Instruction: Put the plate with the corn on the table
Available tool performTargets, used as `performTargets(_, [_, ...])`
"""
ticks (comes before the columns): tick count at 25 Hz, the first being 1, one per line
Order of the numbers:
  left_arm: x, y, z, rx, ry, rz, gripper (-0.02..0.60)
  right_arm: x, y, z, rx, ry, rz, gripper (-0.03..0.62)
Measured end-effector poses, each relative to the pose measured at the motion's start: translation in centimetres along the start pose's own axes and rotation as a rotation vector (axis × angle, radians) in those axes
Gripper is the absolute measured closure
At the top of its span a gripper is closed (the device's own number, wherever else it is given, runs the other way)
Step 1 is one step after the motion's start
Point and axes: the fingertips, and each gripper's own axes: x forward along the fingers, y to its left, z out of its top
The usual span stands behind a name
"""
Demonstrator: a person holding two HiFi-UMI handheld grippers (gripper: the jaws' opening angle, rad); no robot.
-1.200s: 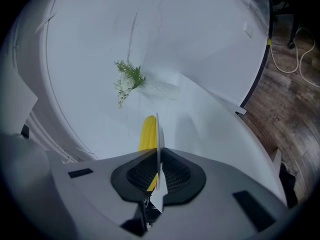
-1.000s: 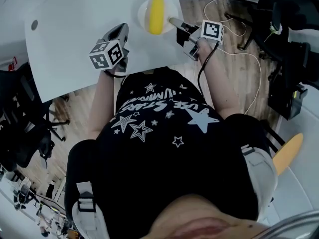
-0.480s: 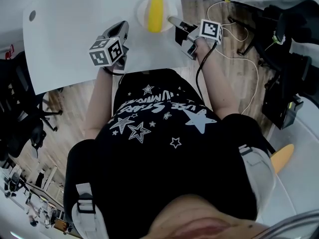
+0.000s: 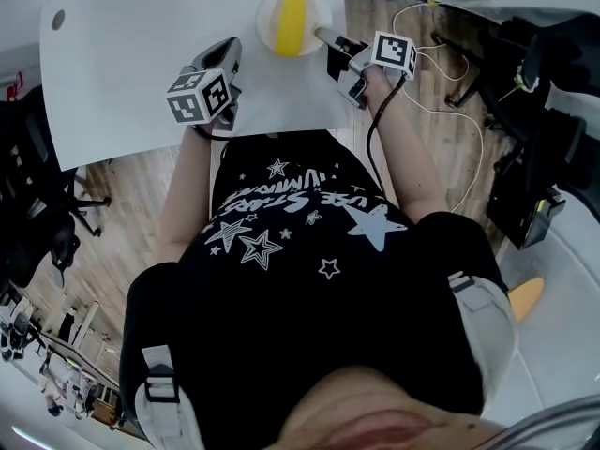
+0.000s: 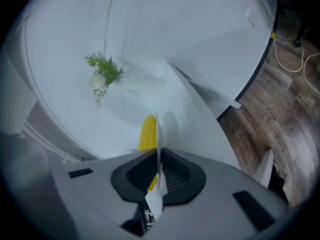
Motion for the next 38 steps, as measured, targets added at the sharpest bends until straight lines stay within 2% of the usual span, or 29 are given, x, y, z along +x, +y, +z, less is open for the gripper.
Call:
performTargets(9, [-0.2, 0.3, -0.2, -0.009, 0.000, 0.002, 0.575, 0.6, -0.6, -0.1, 0.044, -0.009, -0.046, 0.574])
performTargets(17, [-0.5, 1.0, 0.0, -0.003, 0.005, -0.001, 0.575, 1.6, -0.5, -0.1, 0.067, -0.041, -0.166, 0.582])
performTargets(26, [-0.8, 0.7, 0.5, 0.011, -0.001, -0.016, 0.575, 1.2, -0.5, 0.5, -0.012, -0.053, -0.289, 0.579])
performTargets(31, [-1.3, 0.9, 0.8, 0.023, 0.000, -0.031, 0.575, 1.0, -1.1, 0.1, -0.092, -0.040, -0.411, 0.542])
performTargets(38, [-2.2, 1.7, 1.2, 0.036, 0.004, -0.050, 0.575, 1.3, -0.9, 0.1, -0.155, -0.041, -0.498, 0.526])
